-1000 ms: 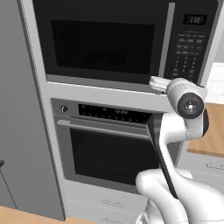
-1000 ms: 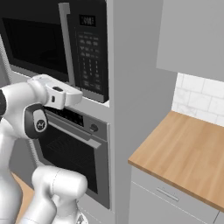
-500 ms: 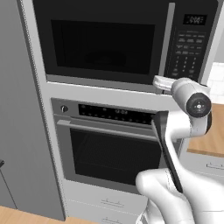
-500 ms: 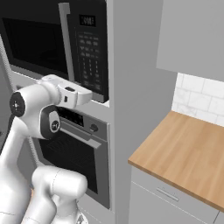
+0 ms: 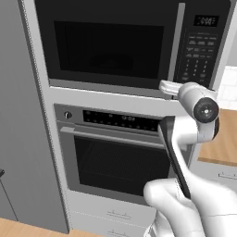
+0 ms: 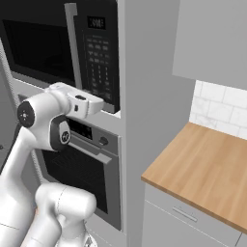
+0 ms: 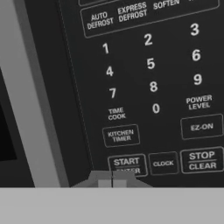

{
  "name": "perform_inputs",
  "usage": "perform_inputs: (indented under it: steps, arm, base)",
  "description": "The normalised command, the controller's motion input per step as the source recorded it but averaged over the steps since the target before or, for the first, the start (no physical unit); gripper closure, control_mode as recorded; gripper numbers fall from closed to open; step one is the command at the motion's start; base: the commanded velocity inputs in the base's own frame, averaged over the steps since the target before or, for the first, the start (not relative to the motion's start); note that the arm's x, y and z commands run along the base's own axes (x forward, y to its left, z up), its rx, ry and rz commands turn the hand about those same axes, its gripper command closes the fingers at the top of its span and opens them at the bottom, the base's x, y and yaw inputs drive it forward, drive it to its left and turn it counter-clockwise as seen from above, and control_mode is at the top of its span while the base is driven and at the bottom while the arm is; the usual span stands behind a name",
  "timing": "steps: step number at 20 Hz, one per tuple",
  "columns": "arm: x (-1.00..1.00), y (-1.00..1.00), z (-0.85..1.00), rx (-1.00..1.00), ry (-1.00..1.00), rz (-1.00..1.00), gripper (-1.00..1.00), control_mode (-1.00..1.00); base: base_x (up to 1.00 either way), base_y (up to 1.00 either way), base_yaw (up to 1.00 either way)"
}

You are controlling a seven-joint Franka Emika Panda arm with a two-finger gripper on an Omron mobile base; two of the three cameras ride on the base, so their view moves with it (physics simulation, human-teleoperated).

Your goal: Open the microwave, place the bowl with waffle inside the microwave, then close the microwave door and turn it on.

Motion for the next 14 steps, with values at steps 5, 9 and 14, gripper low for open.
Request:
perform_inputs:
  steps: [5, 9, 14]
  arm:
    - [0.29, -0.05, -0.03, 0.00, 0.00, 0.04, 1.00, -1.00]
    - [0.43, -0.40, -0.07, 0.06, 0.00, 0.10, 1.00, -1.00]
    - [0.55, -0.52, -0.25, 0.10, 0.00, 0.15, 1.00, -1.00]
  base:
    - [0.00, 0.00, 0.00]
    - [0.00, 0.00, 0.00]
    - [0.00, 0.00, 0.00]
